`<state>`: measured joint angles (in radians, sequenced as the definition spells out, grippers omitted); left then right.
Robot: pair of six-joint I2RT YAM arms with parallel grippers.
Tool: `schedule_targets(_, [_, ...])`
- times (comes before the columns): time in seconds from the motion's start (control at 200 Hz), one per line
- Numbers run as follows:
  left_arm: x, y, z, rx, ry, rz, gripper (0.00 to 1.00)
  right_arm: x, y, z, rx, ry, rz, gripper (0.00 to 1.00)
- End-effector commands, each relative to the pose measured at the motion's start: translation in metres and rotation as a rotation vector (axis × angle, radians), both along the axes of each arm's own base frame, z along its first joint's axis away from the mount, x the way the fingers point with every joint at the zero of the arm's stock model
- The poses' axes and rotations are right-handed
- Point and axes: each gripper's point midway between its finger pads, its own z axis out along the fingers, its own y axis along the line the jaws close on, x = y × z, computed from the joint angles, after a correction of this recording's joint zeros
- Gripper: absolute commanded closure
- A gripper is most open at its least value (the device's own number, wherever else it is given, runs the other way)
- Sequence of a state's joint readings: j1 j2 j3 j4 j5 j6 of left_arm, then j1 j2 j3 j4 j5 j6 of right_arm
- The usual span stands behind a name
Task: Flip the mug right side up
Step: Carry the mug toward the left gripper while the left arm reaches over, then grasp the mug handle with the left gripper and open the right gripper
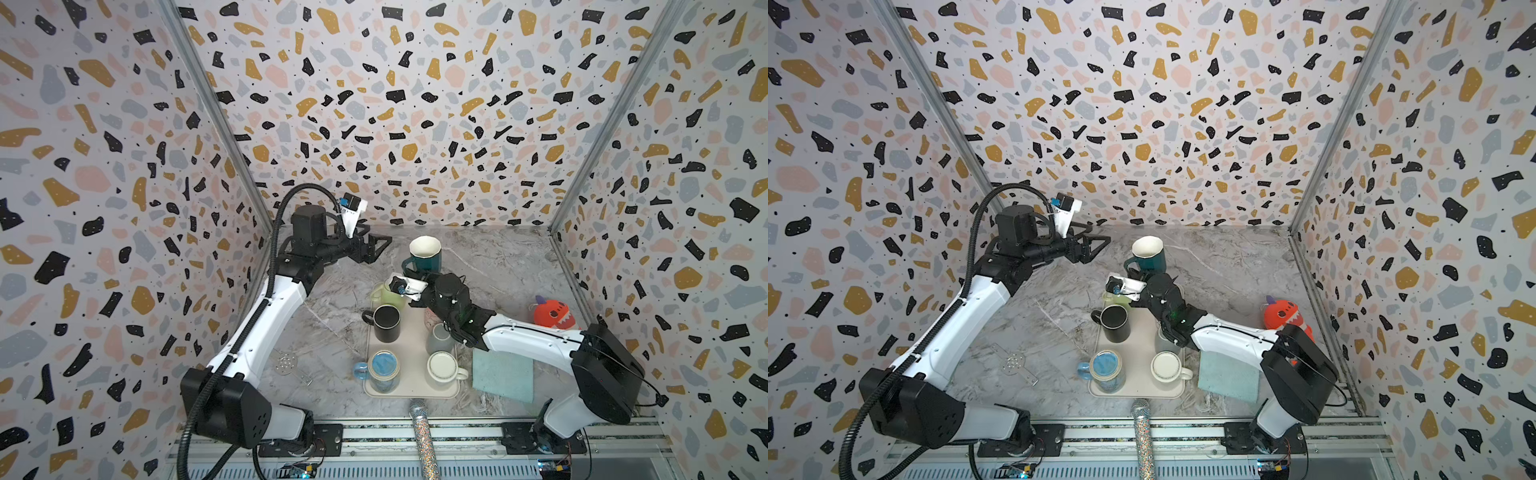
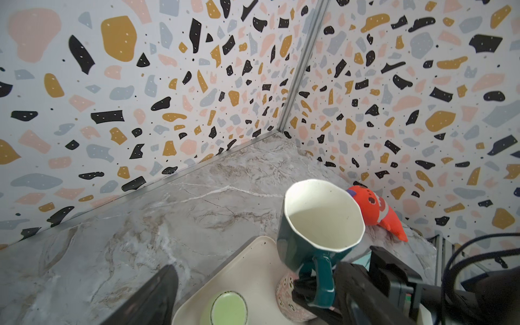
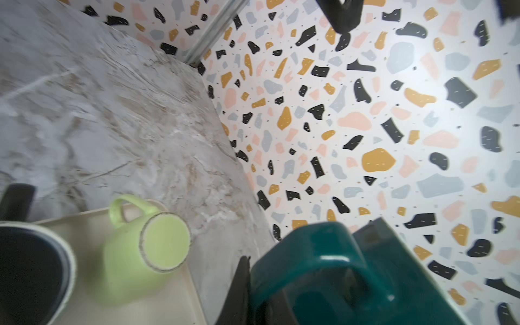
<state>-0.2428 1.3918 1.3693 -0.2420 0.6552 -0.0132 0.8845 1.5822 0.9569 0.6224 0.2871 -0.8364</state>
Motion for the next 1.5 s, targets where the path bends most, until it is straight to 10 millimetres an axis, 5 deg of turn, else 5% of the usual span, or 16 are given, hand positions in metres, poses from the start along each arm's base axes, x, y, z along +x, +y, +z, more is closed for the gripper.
schedule_targets(0.0, [-0.011,-0.01,0.003,0.061,-0.045,-0.071,0.12,0.012,-0.02,0.06,0.027,-0.27,-0.147,1.0])
schedule_targets(0.941, [-0.009,-0.048,-0.065,0.347,0.04,-0.126,0.23,0.015,0.001,0.057,-0.023,-0.338,-0.121,1.0])
schedule_targets(1.497, [-0.012,-0.054,-0.074,0.369,0.063,-0.169,0.37,0.011,0.008,0.061,-0.008,-0.37,-0.109,1.0])
